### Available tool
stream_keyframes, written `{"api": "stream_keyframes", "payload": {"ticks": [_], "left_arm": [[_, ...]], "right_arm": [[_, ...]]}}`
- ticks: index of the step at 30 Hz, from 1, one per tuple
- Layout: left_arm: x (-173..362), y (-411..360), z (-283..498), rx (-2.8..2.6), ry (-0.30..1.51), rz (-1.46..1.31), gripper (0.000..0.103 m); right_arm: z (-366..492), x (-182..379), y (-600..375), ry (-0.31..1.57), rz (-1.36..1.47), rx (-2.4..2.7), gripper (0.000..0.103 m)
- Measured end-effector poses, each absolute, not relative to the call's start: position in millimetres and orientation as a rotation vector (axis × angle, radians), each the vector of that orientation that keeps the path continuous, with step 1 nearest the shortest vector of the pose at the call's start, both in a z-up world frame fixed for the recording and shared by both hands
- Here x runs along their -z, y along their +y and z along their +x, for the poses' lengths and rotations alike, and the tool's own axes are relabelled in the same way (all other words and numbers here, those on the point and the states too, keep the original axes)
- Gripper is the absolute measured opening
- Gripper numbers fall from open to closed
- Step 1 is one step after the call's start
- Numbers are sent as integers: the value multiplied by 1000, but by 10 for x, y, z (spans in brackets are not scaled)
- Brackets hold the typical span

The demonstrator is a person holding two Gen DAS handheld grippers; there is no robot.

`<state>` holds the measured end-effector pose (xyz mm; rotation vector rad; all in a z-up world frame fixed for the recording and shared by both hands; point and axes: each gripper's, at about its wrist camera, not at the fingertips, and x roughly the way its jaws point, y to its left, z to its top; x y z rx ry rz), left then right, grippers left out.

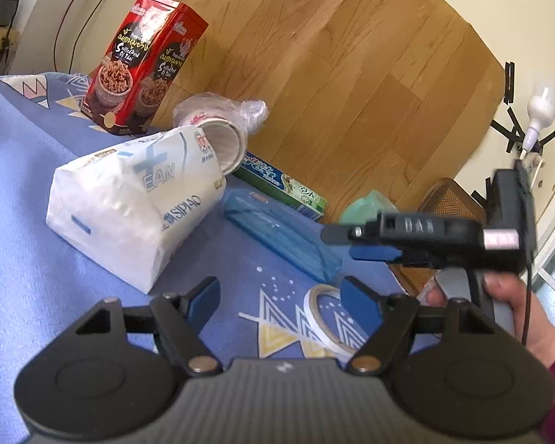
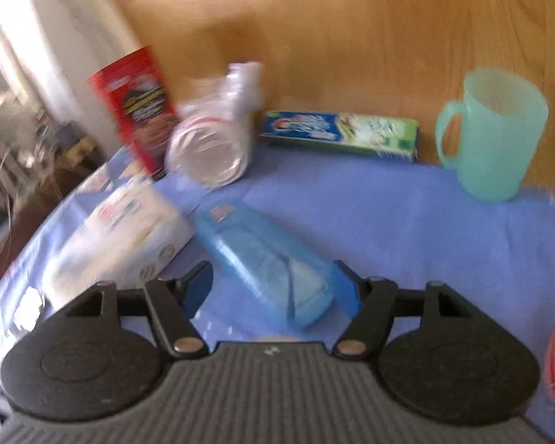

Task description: Organize soft objects

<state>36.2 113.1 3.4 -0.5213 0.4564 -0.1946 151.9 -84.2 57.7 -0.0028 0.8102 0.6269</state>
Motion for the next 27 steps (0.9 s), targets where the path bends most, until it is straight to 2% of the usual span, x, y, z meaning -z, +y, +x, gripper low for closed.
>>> {"api": "stream_keyframes", "payload": {"ticks": [1, 2, 6, 7, 9, 11, 16, 19, 24, 26, 27], "left_arm": [[-35, 1130, 360, 192, 456, -520, 74], [-37, 1128, 358, 188, 456, -518, 74], [-41, 1133, 348, 167, 448, -516, 75], [-41, 1135, 344, 159, 446, -516, 75], [-42, 1137, 335, 143, 444, -512, 75], [-47, 1120, 335, 135, 447, -500, 75], [-60, 1021, 364, 158, 471, -444, 76], [-70, 975, 375, 219, 483, -422, 82], [-133, 740, 332, 412, 590, -466, 78], [-182, 452, 264, 499, 632, -441, 78], [-206, 276, 229, 527, 654, -407, 77]], "right_arm": [[1461, -580, -773, 778, -77, -627, 85], [1439, -567, -697, 753, -137, -625, 88], [1549, -357, -407, 703, -303, -620, 88], [1598, -279, -362, 728, -336, -618, 73], [1676, -267, -365, 747, -306, -609, 63], [1672, -365, -433, 742, -288, -571, 58], [1375, -598, -1047, 758, -152, -477, 58], [835, -570, -1542, 760, -78, -426, 58], [-253, -337, -2020, 801, -3, -354, 58], [-593, -310, -2061, 770, 24, -377, 61], [-700, -310, -2065, 754, 32, -396, 69]]}}
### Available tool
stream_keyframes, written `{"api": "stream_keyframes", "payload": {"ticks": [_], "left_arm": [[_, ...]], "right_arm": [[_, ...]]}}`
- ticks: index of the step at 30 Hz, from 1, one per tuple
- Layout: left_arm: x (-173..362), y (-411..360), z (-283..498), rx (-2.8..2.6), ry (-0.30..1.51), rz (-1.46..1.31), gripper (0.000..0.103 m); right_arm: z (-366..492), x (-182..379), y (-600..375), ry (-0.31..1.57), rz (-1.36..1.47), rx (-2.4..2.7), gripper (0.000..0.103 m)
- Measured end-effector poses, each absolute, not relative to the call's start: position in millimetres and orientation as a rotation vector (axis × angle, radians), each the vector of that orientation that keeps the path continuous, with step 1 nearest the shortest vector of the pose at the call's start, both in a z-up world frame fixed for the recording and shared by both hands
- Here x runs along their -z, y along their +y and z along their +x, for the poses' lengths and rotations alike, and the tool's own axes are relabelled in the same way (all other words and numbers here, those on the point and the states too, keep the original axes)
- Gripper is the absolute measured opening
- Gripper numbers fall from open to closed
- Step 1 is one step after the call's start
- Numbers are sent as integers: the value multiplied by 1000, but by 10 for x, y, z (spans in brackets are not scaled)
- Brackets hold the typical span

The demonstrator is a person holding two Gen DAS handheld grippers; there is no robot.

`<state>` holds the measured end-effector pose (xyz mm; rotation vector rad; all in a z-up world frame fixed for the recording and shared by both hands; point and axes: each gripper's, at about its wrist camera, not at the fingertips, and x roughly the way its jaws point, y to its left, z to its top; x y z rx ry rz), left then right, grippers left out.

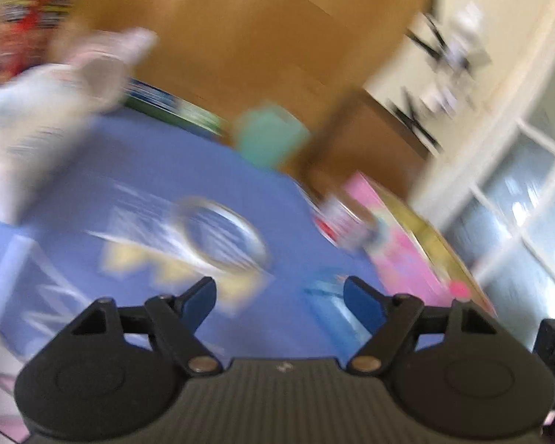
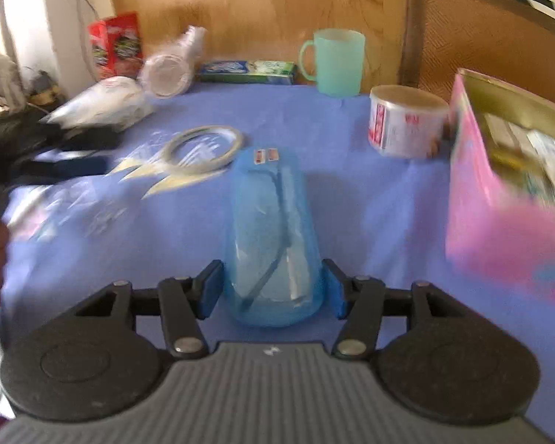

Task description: Organize soft objects

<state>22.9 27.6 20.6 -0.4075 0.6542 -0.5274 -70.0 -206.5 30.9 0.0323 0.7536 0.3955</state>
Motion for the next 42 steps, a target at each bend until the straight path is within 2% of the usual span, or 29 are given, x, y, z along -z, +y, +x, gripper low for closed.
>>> {"api": "stream_keyframes", "payload": {"ticks": [1, 3, 7, 8, 9, 10, 11, 14, 21, 27, 29, 30, 31, 33, 42], "left_arm": [[-214, 131, 219, 550, 678, -387, 76], [-206, -121, 211, 586, 734, -361, 76], [-156, -395, 251, 539, 787, -336, 77], [-125, -439, 252, 548, 807, -347, 77], [-91, -474, 252, 559, 827, -348, 75], [-50, -541, 244, 574, 839, -335, 71], [-53, -617, 207, 596, 820, -313, 63], [-176, -811, 188, 585, 814, -251, 62], [-873, -1462, 317, 705, 642, -134, 59], [-957, -2237, 661, 782, 577, -34, 60], [-888, -2487, 846, 778, 583, 18, 69], [-846, -2563, 919, 736, 589, 33, 69], [-813, -2606, 967, 704, 600, 40, 65], [-785, -2517, 971, 702, 612, 7, 63], [-745, -1949, 565, 673, 584, -33, 66]], "right_arm": [[-768, -313, -2027, 729, 24, -403, 77], [-846, -329, -2000, 665, -23, -395, 82], [-789, -255, -2043, 655, -38, -408, 85], [-792, -220, -2065, 660, -27, -411, 84], [-794, -174, -2095, 676, -9, -432, 75], [-842, -151, -2103, 643, -16, -440, 59], [-878, -147, -2080, 625, -39, -442, 59], [-891, -153, -2154, 580, 18, -419, 58], [-847, -588, -2624, 355, 55, -274, 58], [-505, -644, -3127, 300, 86, -103, 59], [-306, -564, -3214, 295, 92, -27, 59], [-189, -502, -3268, 313, 78, 5, 62], [-115, -464, -3303, 348, 66, 28, 69], [-179, -449, -3409, 348, 113, 49, 69], [-613, -473, -3633, 275, 315, 72, 68]]}}
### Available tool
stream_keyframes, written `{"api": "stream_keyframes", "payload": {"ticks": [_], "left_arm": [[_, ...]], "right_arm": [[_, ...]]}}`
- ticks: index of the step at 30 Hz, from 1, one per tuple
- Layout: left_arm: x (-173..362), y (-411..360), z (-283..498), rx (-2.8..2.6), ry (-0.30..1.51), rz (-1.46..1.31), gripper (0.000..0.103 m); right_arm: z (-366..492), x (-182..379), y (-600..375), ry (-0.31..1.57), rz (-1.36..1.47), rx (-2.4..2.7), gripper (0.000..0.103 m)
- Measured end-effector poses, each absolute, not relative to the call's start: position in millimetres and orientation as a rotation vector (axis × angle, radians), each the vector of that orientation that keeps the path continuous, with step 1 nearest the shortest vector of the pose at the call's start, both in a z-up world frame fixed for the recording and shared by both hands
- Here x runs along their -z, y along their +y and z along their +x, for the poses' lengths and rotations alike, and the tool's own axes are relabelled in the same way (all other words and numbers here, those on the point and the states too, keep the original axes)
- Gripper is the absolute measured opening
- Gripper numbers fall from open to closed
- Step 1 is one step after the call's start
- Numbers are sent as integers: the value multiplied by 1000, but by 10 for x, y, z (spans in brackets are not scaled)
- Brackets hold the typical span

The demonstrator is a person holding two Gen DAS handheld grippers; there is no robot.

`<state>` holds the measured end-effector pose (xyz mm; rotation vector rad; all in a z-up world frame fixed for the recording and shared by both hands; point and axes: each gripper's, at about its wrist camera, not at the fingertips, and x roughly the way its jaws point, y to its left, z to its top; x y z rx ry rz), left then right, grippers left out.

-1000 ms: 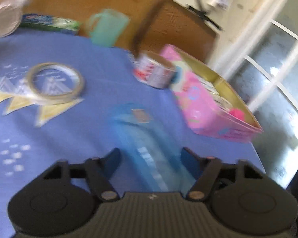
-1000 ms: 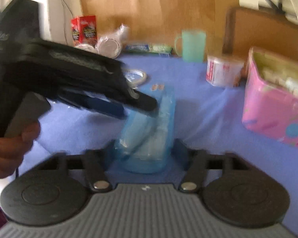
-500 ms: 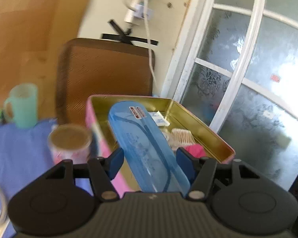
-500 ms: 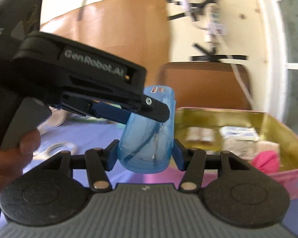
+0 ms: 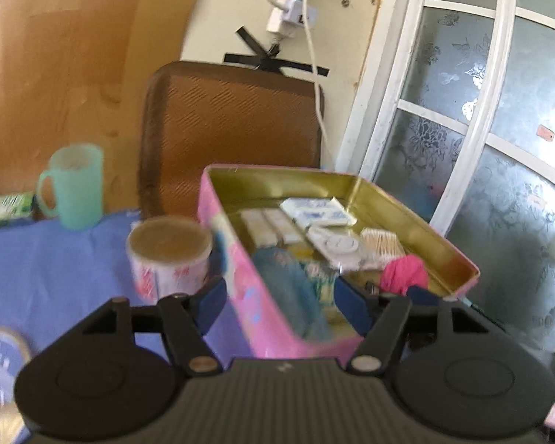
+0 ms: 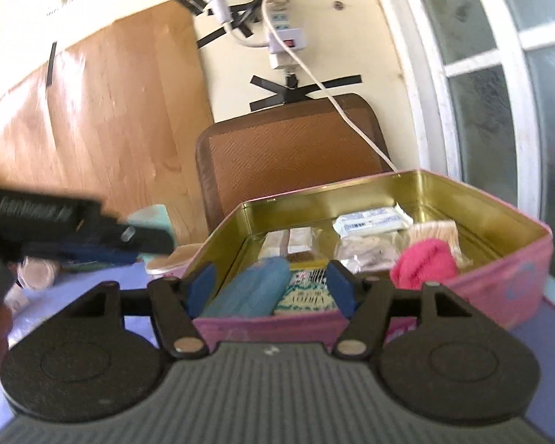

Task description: Organize soft objects

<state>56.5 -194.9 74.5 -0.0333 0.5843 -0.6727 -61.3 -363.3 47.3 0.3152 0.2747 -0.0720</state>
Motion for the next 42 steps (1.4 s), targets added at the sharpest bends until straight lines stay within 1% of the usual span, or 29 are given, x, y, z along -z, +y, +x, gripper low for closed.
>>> {"api": "stream_keyframes", "payload": {"ticks": [4, 10, 14, 23, 26, 28, 29, 30, 31, 32, 34, 36, 42], "left_arm": [[-676, -1727, 376, 632, 582, -27, 70], [-528, -1401, 123, 566, 571, 32, 70], [-388, -1095, 7, 516, 569, 35, 71], [-175, -104, 83, 286, 601, -93, 71], [-139, 157, 156, 195, 596, -106, 71], [-126, 271, 197, 151, 592, -110, 71], [-117, 323, 218, 134, 586, -117, 71], [-104, 370, 237, 120, 580, -127, 71], [-78, 422, 257, 106, 577, -143, 71], [-38, 475, 279, 98, 583, -170, 71], [-14, 597, 331, 104, 601, -236, 71], [-3, 675, 334, 111, 600, -281, 71], [1, 671, 330, 123, 594, -285, 72]], "right_arm": [[-732, -499, -3619, 255, 353, 88, 68], [-860, -530, -3489, 257, 374, 73, 68], [-872, -566, -3290, 274, 338, 26, 68], [-725, -529, -2747, 378, 274, -130, 68], [-728, -605, -2683, 333, 247, -94, 67], [-685, -646, -2722, 306, 288, -38, 67], [-623, -651, -2707, 319, 304, -43, 66], [-530, -649, -2642, 357, 296, -81, 63], [-438, -640, -2538, 394, 270, -127, 57], [-344, -625, -2406, 421, 232, -173, 55], [-124, -589, -2143, 471, 155, -251, 42], [136, -543, -1912, 520, 108, -305, 32], [903, -319, -1381, 673, 36, -370, 32]]}}
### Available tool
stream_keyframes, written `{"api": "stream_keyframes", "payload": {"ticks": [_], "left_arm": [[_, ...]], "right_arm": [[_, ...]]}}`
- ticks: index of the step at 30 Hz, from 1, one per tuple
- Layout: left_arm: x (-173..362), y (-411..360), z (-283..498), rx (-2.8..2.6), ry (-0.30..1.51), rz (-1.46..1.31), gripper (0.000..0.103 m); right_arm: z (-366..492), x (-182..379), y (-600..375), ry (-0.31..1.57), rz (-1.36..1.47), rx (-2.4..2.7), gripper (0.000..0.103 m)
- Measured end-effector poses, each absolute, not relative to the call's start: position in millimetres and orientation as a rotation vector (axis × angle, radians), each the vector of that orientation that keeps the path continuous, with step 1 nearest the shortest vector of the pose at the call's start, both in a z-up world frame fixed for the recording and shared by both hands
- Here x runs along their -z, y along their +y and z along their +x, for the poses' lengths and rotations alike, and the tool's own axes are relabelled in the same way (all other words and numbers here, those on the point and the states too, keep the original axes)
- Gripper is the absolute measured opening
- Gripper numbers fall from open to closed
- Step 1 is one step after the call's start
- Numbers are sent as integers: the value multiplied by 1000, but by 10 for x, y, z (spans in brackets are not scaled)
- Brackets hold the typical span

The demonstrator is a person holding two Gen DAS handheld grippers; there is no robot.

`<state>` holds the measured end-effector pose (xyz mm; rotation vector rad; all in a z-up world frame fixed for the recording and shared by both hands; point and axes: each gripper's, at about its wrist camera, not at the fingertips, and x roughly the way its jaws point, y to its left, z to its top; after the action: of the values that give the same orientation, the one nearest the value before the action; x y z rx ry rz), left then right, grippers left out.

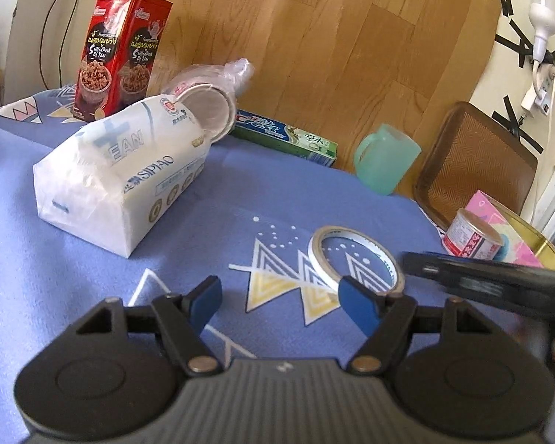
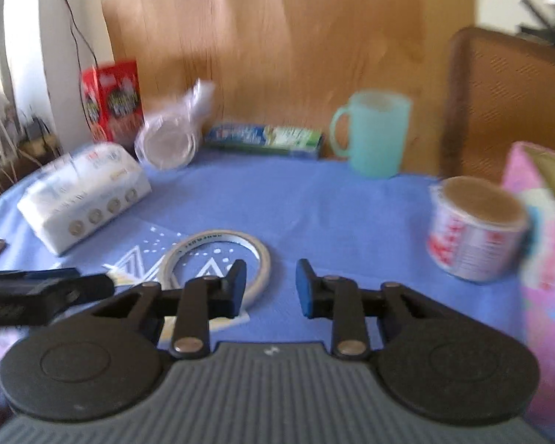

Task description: Organize soft objects

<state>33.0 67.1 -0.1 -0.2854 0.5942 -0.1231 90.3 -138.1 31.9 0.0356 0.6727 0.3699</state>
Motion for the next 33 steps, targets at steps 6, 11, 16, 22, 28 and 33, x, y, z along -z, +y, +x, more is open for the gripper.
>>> {"api": "stream_keyframes", "payload": {"ticks": [6, 11, 16, 22, 28, 33], "left_arm": [[8, 707, 332, 133, 593, -300, 72], [3, 643, 335, 141, 602, -268, 71], [-106, 141, 270, 339, 669, -233, 64], [-144, -713, 206, 550, 808, -103, 37], [-235, -808, 252, 530, 836, -154, 18], [-629, -1138, 332, 601, 739, -112, 17]], "right_arm": [[828, -285, -1403, 692, -13, -361, 12], [161, -262, -1983, 697, 118, -321, 11], [-367, -191, -2518, 685, 287, -231, 12], [-395, -36, -2792, 685, 530, -261, 12], [-546, -138, -2825, 606, 503, -268, 11], [-649, -481, -2972, 402, 402, -199, 11]]}}
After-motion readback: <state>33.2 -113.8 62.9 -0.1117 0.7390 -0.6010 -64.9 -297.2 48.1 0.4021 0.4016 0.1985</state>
